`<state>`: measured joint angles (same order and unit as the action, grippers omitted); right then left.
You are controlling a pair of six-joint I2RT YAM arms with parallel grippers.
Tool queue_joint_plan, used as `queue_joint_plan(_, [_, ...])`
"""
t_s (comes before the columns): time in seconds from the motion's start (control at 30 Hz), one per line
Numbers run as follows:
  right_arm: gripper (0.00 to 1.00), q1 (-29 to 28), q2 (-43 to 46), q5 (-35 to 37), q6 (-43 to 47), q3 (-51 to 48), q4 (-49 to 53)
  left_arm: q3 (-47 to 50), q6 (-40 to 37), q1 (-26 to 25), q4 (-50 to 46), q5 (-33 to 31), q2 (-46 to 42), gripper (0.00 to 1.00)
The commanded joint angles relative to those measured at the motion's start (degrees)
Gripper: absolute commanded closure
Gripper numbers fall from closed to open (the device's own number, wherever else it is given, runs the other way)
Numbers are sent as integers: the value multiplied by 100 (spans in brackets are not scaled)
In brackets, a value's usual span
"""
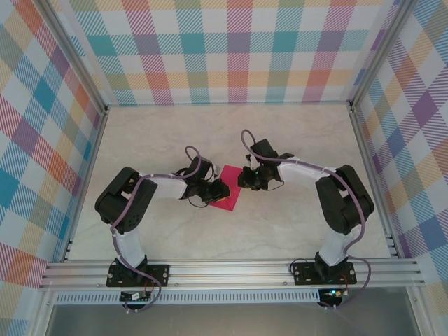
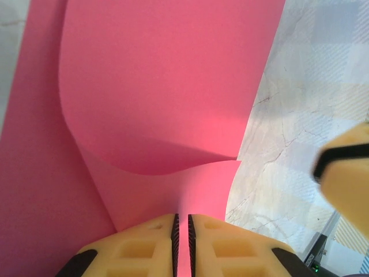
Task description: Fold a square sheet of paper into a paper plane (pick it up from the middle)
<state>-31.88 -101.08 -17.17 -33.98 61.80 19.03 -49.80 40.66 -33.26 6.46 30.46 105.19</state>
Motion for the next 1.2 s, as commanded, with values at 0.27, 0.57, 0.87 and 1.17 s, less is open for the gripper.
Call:
queue_joint_plan(0.27, [91, -117, -274, -597, -151, -81, -183, -75, -70, -76, -461, -382, 120, 87])
queue_joint_plan(0.57, [92, -134, -727, -750, -145, 120, -232, -87, -34, -76, -481, -407, 144, 88])
queue_joint_plan(0.87, [94, -134, -1081, -15, 88, 196, 285, -198, -118, -76, -688, -540, -45, 88])
queue_joint_plan(1.17, [94, -134, -1150, 186, 184, 192, 470, -372, -105, -76, -441, -507, -328, 83])
